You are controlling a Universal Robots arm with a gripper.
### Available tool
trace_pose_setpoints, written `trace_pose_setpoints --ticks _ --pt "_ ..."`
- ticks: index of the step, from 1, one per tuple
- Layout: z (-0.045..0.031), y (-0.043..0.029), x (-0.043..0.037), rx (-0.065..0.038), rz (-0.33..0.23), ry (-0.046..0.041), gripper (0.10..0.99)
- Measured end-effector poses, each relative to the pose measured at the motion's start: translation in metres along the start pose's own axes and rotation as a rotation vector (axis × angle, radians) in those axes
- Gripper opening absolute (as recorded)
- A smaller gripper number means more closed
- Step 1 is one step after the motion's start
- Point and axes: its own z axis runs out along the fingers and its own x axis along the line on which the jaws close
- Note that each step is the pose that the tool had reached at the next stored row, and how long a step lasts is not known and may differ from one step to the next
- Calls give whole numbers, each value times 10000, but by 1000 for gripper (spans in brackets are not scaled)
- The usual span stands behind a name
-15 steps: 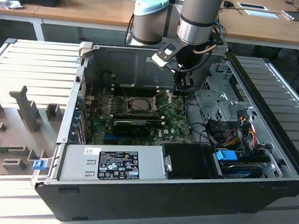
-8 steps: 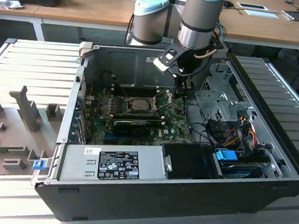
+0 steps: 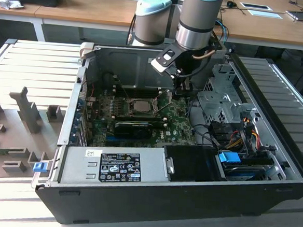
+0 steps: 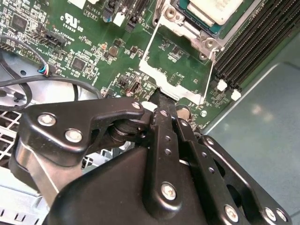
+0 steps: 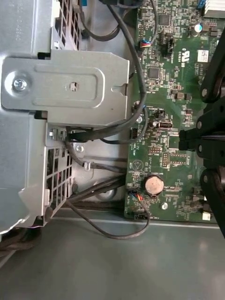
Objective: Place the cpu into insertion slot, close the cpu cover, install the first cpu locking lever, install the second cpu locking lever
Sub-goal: 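Close the cpu cover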
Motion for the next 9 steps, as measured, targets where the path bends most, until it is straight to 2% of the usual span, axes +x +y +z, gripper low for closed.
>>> trace_pose_setpoints --ticks 4,9 --pt "-1 -67 4 0 0 0 106" --pt "-8 -231 14 -2 0 -1 106"
